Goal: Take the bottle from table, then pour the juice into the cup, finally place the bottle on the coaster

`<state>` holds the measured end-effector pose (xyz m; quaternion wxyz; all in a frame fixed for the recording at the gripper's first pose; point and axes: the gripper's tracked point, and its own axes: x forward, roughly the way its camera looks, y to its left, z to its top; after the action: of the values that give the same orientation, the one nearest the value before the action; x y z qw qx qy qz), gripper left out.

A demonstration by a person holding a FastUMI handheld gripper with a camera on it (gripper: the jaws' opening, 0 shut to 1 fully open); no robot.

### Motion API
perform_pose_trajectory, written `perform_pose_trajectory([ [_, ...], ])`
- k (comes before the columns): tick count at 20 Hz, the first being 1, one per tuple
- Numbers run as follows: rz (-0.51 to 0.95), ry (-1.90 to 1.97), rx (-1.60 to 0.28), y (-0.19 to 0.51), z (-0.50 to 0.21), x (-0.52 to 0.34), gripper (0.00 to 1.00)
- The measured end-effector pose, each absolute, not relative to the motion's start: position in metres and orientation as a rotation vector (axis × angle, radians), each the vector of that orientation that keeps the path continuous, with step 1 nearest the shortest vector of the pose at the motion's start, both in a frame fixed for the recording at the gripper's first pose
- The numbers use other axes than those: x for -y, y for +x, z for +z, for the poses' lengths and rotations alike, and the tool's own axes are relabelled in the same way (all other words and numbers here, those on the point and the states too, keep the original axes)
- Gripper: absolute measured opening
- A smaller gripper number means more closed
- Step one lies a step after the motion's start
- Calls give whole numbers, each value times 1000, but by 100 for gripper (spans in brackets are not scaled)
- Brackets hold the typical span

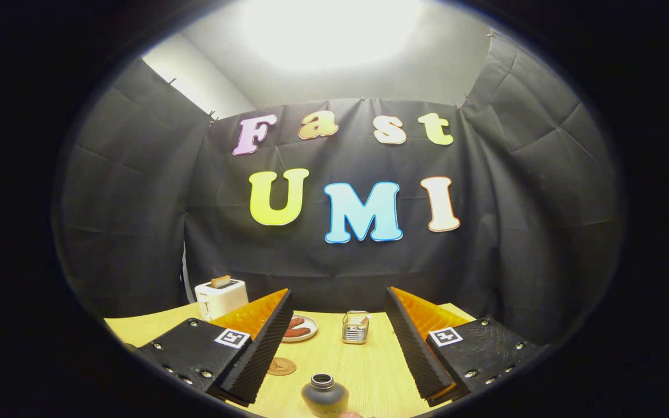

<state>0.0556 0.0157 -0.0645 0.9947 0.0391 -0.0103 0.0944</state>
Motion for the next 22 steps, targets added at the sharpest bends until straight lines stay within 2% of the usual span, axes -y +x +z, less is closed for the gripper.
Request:
perform_pose_trajectory([
  [10, 256, 81, -57, 64, -130, -28, 97],
  [22, 314, 65, -233, 56, -214, -39, 97],
])
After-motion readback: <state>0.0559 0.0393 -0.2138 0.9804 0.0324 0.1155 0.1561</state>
